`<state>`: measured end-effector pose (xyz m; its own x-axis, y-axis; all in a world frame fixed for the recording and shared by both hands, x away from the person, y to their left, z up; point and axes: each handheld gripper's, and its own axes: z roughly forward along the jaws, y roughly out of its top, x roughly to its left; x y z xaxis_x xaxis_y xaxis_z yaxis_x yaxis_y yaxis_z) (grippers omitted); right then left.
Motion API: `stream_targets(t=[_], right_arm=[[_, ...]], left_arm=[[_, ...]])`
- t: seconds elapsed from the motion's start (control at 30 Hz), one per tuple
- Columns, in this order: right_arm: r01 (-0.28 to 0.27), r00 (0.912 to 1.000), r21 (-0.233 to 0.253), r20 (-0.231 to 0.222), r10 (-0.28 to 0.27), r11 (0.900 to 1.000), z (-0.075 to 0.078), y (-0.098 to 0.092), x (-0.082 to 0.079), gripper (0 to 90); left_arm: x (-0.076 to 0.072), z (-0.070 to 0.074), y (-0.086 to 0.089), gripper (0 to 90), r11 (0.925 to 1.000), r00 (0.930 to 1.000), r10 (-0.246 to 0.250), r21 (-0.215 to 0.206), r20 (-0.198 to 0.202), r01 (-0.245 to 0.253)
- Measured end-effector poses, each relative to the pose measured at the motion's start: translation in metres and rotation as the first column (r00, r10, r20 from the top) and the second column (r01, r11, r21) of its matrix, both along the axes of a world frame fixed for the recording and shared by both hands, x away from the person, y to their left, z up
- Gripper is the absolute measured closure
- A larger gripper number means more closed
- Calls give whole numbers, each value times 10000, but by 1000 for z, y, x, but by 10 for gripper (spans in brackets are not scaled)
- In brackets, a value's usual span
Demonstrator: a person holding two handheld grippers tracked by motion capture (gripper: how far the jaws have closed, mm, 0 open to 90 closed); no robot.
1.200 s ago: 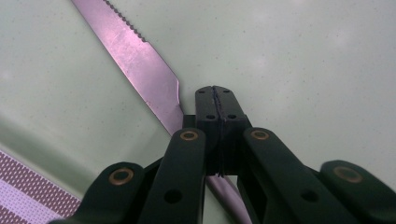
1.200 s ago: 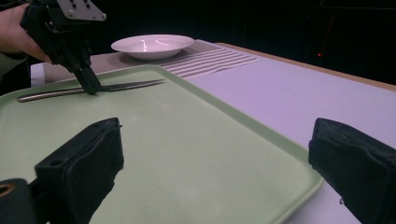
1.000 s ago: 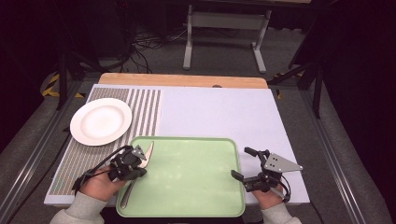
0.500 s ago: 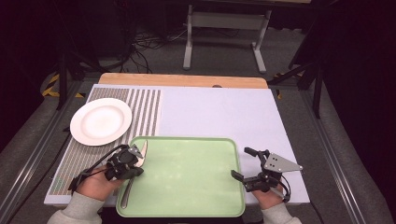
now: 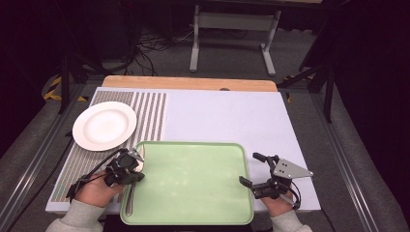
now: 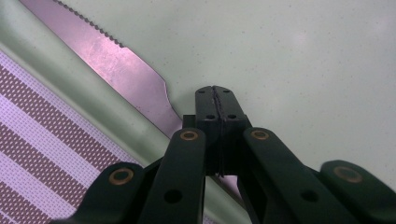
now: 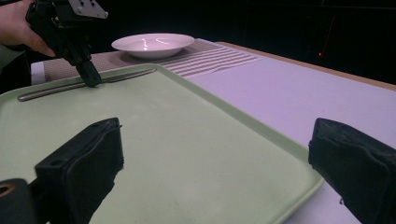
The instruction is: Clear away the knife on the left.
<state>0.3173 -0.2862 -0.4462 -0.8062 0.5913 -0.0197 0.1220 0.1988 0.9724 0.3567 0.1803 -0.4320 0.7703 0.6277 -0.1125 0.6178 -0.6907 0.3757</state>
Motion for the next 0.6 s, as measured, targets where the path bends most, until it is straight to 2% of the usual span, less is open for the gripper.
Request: stream_targets(t=[0.27,0.33,0.4,0.47,0.5,0.53,0.57,0.6], right_arm=[[-19,10000,-3,8,19,10000,0,0,0,37],[-19,10000,-10,17,19,10000,0,0,0,37],[-17,10000,-7,22,17,10000,0,0,0,37],[-15,10000,-14,25,15,10000,0,0,0,37],[-15,10000,-13,31,15,10000,0,0,-1,37],[-6,10000,-16,35,6,10000,0,0,-1,37],[-8,10000,-8,32,8,10000,0,0,-1,37],[-8,10000,-8,34,8,10000,0,0,-1,37]], left_arm=[[1,0,1,886,10000,10000,-4,-22,-6,4],[1,1,0,821,9998,9999,-104,-143,-87,103],[1,2,0,759,9998,9999,-126,-179,39,126],[2,5,1,656,9988,9998,-152,-462,94,156],[2,5,1,622,9988,9998,-152,-462,94,156],[2,8,2,585,9958,9995,-289,-869,92,296],[1,9,3,537,9941,9991,-394,-1003,148,407],[1,12,3,488,9923,9978,-512,-1105,421,556]])
